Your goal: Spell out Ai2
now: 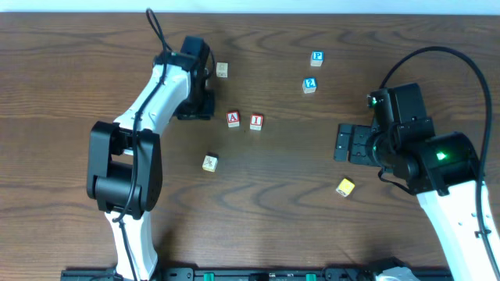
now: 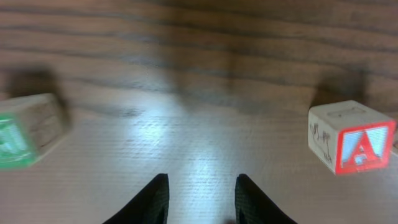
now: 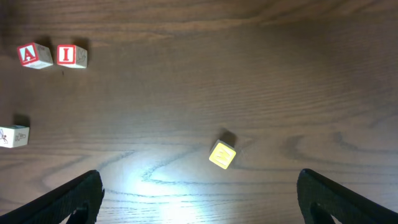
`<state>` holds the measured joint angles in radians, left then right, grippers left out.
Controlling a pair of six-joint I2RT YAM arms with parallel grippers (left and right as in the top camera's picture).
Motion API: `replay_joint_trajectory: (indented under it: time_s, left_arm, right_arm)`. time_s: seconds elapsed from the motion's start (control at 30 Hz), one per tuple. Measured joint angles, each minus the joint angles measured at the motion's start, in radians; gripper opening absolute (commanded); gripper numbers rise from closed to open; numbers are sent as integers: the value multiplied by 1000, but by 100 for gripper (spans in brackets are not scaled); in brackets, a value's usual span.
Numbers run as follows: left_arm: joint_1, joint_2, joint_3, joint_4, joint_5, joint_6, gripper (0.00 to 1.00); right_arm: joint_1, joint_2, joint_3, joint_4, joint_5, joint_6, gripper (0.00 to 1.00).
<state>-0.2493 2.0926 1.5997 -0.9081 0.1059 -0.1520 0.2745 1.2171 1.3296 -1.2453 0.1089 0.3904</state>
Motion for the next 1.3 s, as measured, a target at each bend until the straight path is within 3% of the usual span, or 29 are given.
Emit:
replay_joint_trajectory:
  time_s: [0.37, 0.83, 1.3]
  left_arm:
    - [-92, 0, -117, 218, 13, -58, 38]
    - [-106, 0, -117, 259, -84, -122, 41]
    - [-108, 0, -117, 293, -57, -140, 42]
  right_arm:
    - [0, 0, 0, -3, 1, 0, 99]
    - [0, 0, 0, -3, 1, 0, 99]
    - [0, 0, 0, -3, 5, 0, 99]
